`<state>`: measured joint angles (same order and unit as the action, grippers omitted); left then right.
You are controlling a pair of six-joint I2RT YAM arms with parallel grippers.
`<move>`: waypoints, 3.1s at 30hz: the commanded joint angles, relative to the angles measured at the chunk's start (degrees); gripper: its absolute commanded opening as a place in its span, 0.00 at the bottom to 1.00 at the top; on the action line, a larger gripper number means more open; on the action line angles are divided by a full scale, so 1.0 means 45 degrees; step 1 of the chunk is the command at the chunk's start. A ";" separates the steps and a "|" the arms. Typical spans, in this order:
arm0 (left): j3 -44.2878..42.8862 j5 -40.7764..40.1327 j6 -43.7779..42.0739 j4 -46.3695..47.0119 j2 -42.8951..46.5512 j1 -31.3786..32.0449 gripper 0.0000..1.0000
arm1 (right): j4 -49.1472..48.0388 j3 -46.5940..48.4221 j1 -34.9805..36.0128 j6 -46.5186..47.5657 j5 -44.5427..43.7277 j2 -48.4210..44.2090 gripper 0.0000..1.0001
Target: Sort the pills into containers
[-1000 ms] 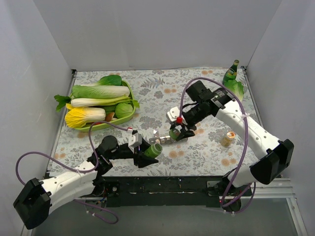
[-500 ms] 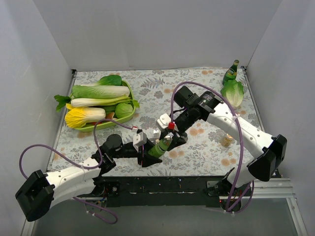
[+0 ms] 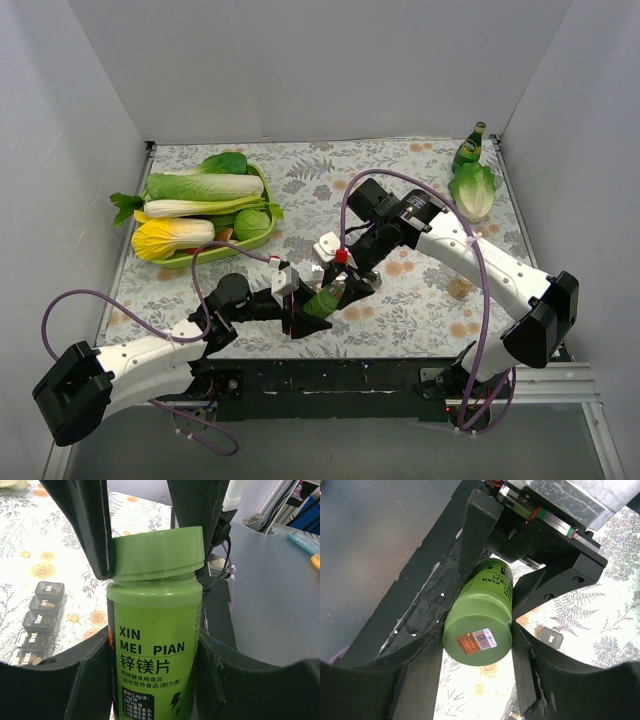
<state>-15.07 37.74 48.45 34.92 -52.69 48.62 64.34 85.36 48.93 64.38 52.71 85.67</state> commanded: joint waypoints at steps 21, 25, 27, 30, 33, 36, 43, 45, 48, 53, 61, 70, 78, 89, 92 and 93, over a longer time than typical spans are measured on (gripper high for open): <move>-0.0654 -0.2956 0.0898 0.3592 0.0731 0.0074 0.00 | -0.2619 -0.1196 0.0221 -0.4503 0.0491 -0.0014 0.29; -0.1415 -0.3150 -0.0331 0.1600 0.0965 0.0074 0.00 | -0.2186 -0.1331 0.0221 -0.4792 0.0671 0.0103 0.30; -0.1727 -0.3443 -0.0822 0.0878 0.1044 0.0074 0.00 | -0.3296 -0.1916 0.0221 -0.6740 0.0262 0.0006 0.29; -0.2041 -0.4126 -0.1662 0.0289 0.0986 0.0094 0.00 | -0.4878 -0.2640 0.0202 -0.9690 -0.0266 -0.0033 0.28; -0.2178 -0.4829 -0.2171 0.0578 0.0791 0.0133 0.00 | -0.6380 -0.3070 0.0182 -1.2769 -0.0948 0.0005 0.27; -0.2198 -0.5727 -0.2367 0.1028 0.0499 0.0152 0.00 | -0.7301 -0.3285 -0.0071 -1.5212 -0.1709 0.0181 0.27; -0.2295 -0.7857 -0.2504 0.1421 0.0108 0.0191 0.00 | -0.8514 -0.3638 -0.0658 -1.8775 -0.2376 0.0435 0.26; -0.2373 -0.8208 -0.2427 0.1401 0.0029 0.0211 0.00 | -0.8749 -0.3676 -0.0697 -1.9342 -0.2610 0.0455 0.26; -0.2393 -0.8715 -0.2309 0.1518 -0.0089 0.0211 0.00 | -0.8848 -0.3559 -0.0736 -1.9697 -0.2785 0.0572 0.25; -0.2413 -0.9655 -0.2075 0.1674 -0.0186 0.0211 0.00 | -0.8730 -0.3657 -0.0911 -1.9950 -0.3062 0.0436 0.23; -0.2101 -0.8406 -0.2152 0.1167 0.0144 0.0211 0.00 | -1.0251 -0.3560 -0.1710 -1.9465 -0.0934 0.0221 0.64; -0.1729 -0.6727 -0.1899 -0.0648 0.1589 0.0211 0.00 | -1.1131 -0.3149 -0.2201 -1.8117 0.1371 -0.0306 0.92; -0.1807 -0.5087 -0.1703 -0.2522 0.2742 0.0211 0.00 | -0.7355 -0.1491 -0.2591 -1.0517 0.3227 -0.0522 0.96; -0.2530 -0.1885 -0.1255 -0.4596 0.3290 0.0211 0.00 | 0.1596 0.1791 -0.2495 0.2772 0.2174 -0.0112 0.98; -0.2491 -0.1531 -0.1157 -0.4459 0.3056 0.0211 0.00 | 0.1994 0.2319 -0.1579 0.3838 0.1611 -0.0228 0.97; -0.2472 -0.1395 -0.1060 -0.4362 0.3017 0.0211 0.00 | 0.1644 0.2281 -0.1073 0.3625 0.1414 -0.0422 0.96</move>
<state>-24.12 26.35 42.48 14.90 -38.70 49.71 63.51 92.71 38.74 65.91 61.78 85.32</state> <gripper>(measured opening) 0.500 0.973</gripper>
